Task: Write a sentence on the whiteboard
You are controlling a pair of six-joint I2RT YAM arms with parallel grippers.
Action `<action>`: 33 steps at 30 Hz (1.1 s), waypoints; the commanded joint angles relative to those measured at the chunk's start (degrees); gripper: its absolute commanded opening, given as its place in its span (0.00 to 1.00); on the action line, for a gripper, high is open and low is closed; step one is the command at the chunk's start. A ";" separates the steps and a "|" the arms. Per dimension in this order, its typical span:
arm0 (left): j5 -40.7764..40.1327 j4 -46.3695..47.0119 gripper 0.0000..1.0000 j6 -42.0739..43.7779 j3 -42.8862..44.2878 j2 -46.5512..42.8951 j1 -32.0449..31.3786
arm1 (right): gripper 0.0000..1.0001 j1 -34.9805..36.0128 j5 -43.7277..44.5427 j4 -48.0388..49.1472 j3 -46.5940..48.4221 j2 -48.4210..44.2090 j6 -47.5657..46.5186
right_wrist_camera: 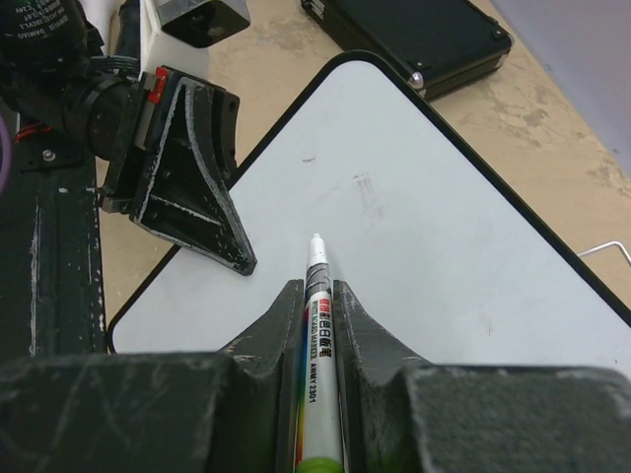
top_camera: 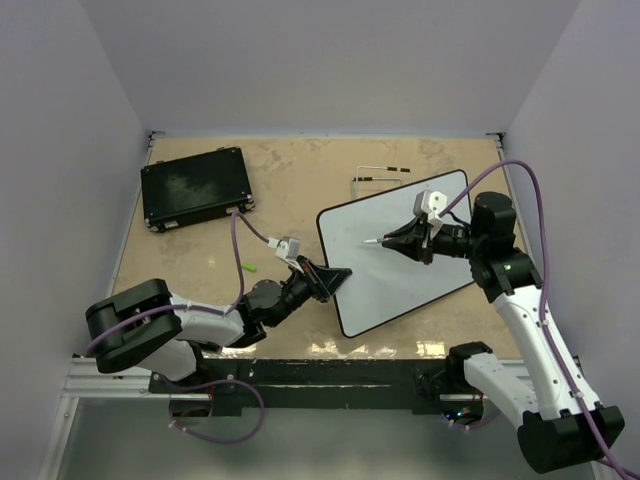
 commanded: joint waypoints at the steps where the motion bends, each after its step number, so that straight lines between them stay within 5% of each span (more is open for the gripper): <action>1: 0.92 2.08 0.00 1.41 1.83 0.73 -0.71 | 0.00 -0.28 -0.86 2.86 -1.47 -0.82 -0.23; 33: -0.49 0.49 0.00 4.84 1.92 0.73 -1.86 | 0.00 -1.42 -4.90 -3.38 -2.70 -3.19 -7.96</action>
